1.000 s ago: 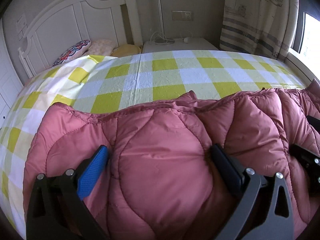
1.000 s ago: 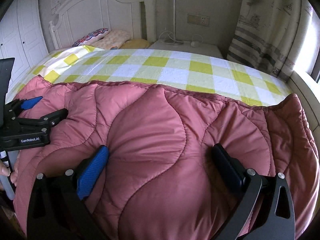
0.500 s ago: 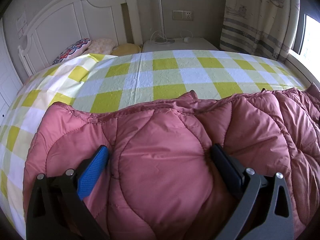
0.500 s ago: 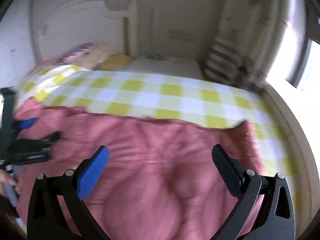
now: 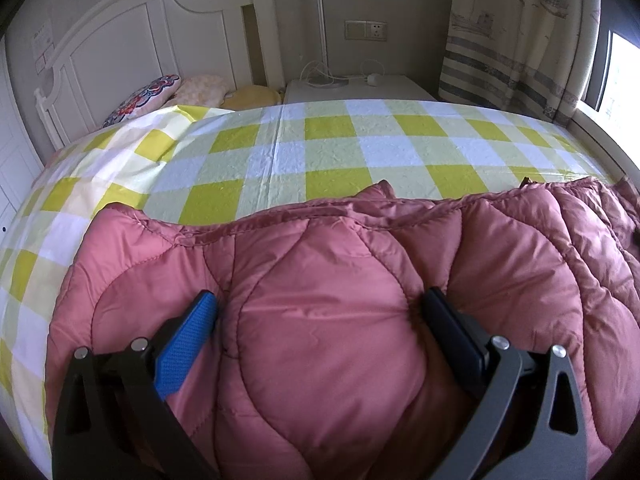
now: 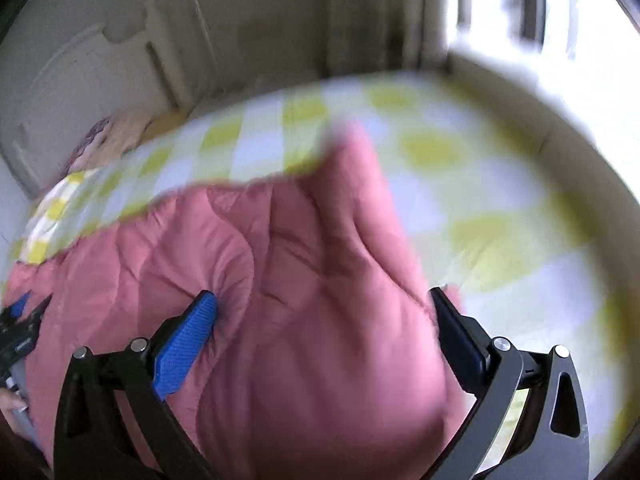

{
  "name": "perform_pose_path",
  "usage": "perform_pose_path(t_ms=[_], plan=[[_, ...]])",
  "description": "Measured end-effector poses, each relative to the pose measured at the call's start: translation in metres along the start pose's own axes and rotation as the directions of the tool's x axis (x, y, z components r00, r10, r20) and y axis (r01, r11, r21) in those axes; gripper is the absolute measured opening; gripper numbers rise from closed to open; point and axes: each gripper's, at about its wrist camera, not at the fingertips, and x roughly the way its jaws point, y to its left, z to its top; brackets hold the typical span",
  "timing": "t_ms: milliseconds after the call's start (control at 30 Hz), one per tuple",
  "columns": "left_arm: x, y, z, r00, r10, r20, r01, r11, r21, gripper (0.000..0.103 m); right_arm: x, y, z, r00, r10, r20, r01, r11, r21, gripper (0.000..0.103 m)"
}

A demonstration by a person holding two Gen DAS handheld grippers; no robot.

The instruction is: Fold large clothes

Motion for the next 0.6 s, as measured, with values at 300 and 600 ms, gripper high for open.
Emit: perform_pose_path(t_ms=[300,600], plan=[[0.000,0.000,0.000,1.000,-0.005,-0.002,0.005,1.000,-0.005,0.101,-0.065,0.106,-0.014,0.982,0.041,0.183,0.016,0.953,-0.302,0.098],[-0.001,0.002,-0.001,1.000,-0.002,-0.003,0.002,1.000,-0.019,0.101,0.002,0.185,-0.071,0.996,0.037,0.086,0.020,0.816,-0.577,0.098]])
